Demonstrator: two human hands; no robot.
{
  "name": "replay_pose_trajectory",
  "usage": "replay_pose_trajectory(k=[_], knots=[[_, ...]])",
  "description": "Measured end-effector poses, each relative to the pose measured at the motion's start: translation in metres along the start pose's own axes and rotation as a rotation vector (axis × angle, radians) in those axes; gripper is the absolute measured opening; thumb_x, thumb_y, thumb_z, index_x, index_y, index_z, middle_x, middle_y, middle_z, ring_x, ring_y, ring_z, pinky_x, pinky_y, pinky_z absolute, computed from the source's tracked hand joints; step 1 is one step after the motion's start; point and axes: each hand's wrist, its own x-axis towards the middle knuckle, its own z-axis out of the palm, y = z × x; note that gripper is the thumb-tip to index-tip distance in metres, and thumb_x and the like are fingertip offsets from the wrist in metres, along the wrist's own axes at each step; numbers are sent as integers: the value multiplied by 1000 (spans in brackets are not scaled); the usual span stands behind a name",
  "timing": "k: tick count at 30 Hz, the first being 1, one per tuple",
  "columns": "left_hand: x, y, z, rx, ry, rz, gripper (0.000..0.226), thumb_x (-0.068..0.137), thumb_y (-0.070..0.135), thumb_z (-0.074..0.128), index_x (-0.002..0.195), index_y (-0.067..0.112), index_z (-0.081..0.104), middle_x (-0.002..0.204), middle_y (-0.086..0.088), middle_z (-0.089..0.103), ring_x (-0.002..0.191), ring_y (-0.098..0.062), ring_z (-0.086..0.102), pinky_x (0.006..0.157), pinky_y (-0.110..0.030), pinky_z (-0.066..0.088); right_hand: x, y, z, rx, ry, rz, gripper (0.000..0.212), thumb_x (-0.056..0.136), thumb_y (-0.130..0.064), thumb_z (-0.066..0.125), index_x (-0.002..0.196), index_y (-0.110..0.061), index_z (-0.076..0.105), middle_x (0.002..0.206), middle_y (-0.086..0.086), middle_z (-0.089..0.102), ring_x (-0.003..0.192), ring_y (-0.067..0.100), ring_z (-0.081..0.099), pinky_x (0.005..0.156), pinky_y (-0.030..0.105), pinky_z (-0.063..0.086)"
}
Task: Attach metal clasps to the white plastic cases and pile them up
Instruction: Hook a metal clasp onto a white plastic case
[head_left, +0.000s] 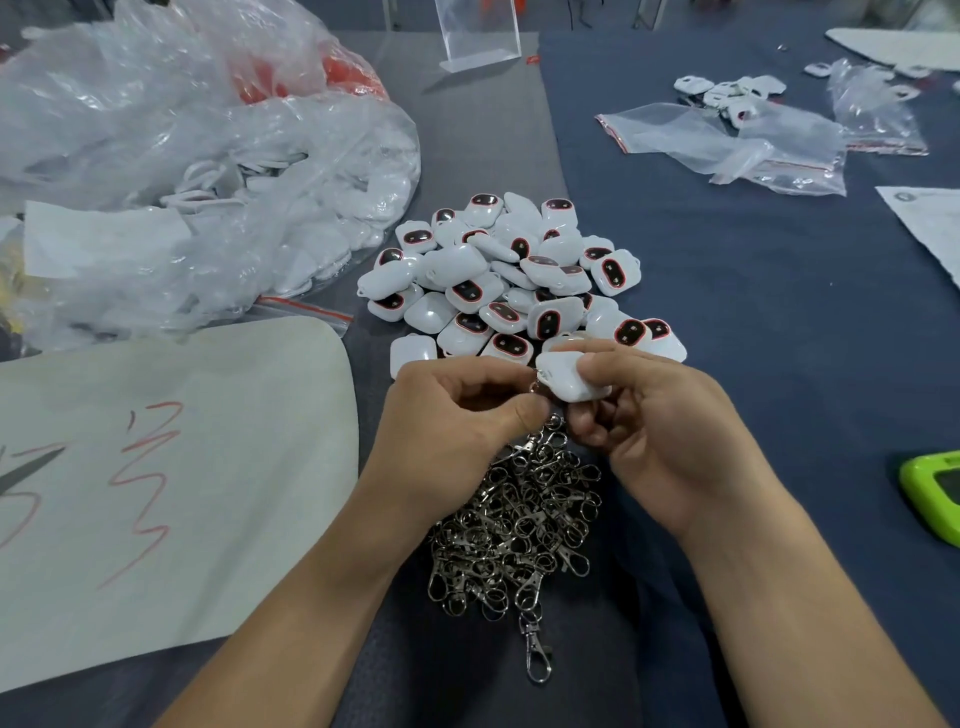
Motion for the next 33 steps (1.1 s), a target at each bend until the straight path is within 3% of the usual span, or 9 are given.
replay_pose_trajectory(k=[5,10,14,19,23,26,28,30,33], knots=[[2,-2,2,-19,71,27,27,80,9,81,78,36,81,70,-2,76,58,-6,67,61,-19,54,-1,-10,-9,-60,89,-47,28,89,0,59,75,-12,81,69,7,71,49,12,54,49,20,44],[4,-2,6,0,89,42,25,89,9,73,84,33,81,74,-14,72,60,-8,58,62,-21,50,-3,-15,-16,-205,137,-103,19,84,4,64,79,-10,77,69,8,71,47,15,51,46,22,40],[2,-3,5,25,71,17,22,98,12,64,87,24,78,63,6,65,53,-6,55,53,-16,46,-2,-14,-19,-245,131,-118,16,82,3,66,78,-9,76,68,8,69,44,15,47,41,20,35],[-1,-2,4,166,92,46,18,96,22,68,83,31,77,59,11,65,50,-6,55,50,-18,45,-1,-11,-20,-323,147,-122,19,81,1,64,72,-8,78,64,9,68,45,14,42,40,21,29],[-6,0,4,243,-5,102,20,85,15,80,83,35,81,73,10,76,68,-21,71,61,-32,58,-4,-17,-31,-497,254,-156,14,69,-10,63,65,-6,75,60,8,60,47,13,44,43,20,32],[-7,-1,4,317,-25,131,21,81,13,82,87,33,81,77,20,75,70,-4,71,63,-13,53,-8,-23,-49,-849,346,-163,20,62,-27,64,66,-10,74,60,14,57,58,16,45,55,28,38],[-6,-2,3,379,-4,140,22,80,14,83,88,33,81,77,23,73,72,3,69,65,-6,49,-10,-24,-54,-1053,385,-136,15,72,-26,64,64,-27,76,54,-2,63,55,11,52,47,21,40],[-6,-4,3,458,34,176,21,79,18,84,91,35,80,80,24,73,78,5,68,70,-4,47,-9,-23,-55,-1114,451,-160,24,78,-23,63,63,-37,75,55,-10,66,63,8,60,40,15,38],[-8,-5,5,608,59,258,23,78,35,82,101,38,77,102,26,67,102,8,59,87,-2,38,-6,-23,-52,-1086,642,-303,27,80,-18,56,65,-30,75,58,-11,66,64,12,62,46,20,43]])
